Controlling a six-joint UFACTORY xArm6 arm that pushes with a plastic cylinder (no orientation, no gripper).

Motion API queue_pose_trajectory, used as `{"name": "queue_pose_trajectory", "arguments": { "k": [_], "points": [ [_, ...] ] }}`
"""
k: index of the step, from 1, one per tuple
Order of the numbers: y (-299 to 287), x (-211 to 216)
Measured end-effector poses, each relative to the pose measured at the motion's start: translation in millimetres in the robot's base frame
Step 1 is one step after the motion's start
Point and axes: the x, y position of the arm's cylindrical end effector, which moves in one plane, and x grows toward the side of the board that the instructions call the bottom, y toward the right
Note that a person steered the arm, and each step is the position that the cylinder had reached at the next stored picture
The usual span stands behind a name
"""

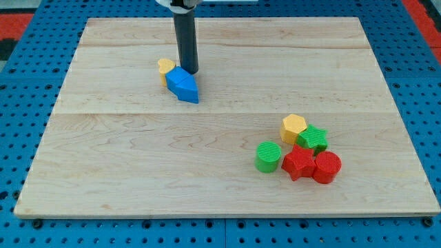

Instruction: Push the blue cube and blue triangle closer to the yellow hexagon

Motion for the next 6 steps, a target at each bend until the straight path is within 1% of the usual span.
{"name": "queue_pose_trajectory", "arguments": {
  "k": [1,2,3,5,6],
  "points": [
    [-26,-23],
    [-72,-87],
    [-119,-41],
    [-26,49],
    [28,57]
  ]
}}
